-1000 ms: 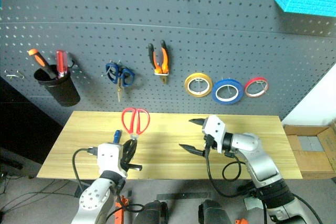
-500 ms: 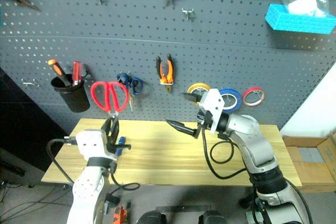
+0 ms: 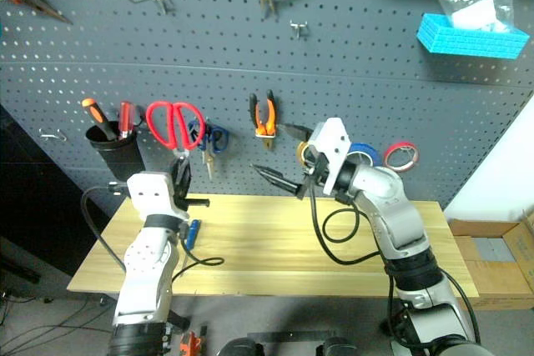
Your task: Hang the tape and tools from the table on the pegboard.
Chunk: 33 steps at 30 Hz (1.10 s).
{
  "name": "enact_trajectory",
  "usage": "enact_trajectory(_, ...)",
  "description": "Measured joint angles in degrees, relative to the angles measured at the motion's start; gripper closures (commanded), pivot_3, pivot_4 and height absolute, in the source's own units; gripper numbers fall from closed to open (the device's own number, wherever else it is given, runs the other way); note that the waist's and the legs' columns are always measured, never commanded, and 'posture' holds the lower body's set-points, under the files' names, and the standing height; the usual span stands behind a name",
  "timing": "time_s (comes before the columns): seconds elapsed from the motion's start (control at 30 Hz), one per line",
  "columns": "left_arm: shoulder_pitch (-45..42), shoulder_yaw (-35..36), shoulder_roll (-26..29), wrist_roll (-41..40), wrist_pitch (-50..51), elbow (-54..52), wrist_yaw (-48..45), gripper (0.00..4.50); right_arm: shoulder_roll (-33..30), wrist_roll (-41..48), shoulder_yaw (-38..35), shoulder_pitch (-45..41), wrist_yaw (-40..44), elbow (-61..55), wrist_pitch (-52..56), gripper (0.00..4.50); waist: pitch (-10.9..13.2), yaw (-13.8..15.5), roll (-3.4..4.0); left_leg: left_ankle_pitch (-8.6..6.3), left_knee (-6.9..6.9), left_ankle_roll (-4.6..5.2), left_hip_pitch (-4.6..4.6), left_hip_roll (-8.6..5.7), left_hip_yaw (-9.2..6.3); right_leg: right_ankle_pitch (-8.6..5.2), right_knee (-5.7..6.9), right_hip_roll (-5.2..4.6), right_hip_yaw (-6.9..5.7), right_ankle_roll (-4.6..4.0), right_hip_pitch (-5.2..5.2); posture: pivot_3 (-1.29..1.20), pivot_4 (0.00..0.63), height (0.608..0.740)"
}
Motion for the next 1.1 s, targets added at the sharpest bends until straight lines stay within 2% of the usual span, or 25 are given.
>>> enact_trajectory(0.77, -1.39, -1.17, 0.01, -2.56, 13.41, 5.05, -2.0, 4.28, 0.28, -1.62, 0.04, -0.73, -3.29, 0.12, -0.85, 0.0, -0.27, -0.14, 0.03, 0.0, 0.0, 0.0, 0.04, 0.0, 0.01, 0.0, 0.03, -0.01, 0.04, 0.0, 0.01, 0.08, 0.0, 0.74)
enact_trajectory(1.1, -7.14, -0.28, 1.49, -3.22, 13.16, 10.89, -2.45, 0.82, 0.45, -1.59, 0.27, -0.49, -3.0, -0.98, -0.89, 0.0, -0.29, -0.14, 0.02, 0.0, 0.0, 0.0, 0.04, 0.0, 0.02, 0.0, 0.04, -0.01, 0.04, -0.01, 0.02, 0.08, 0.0, 0.74)
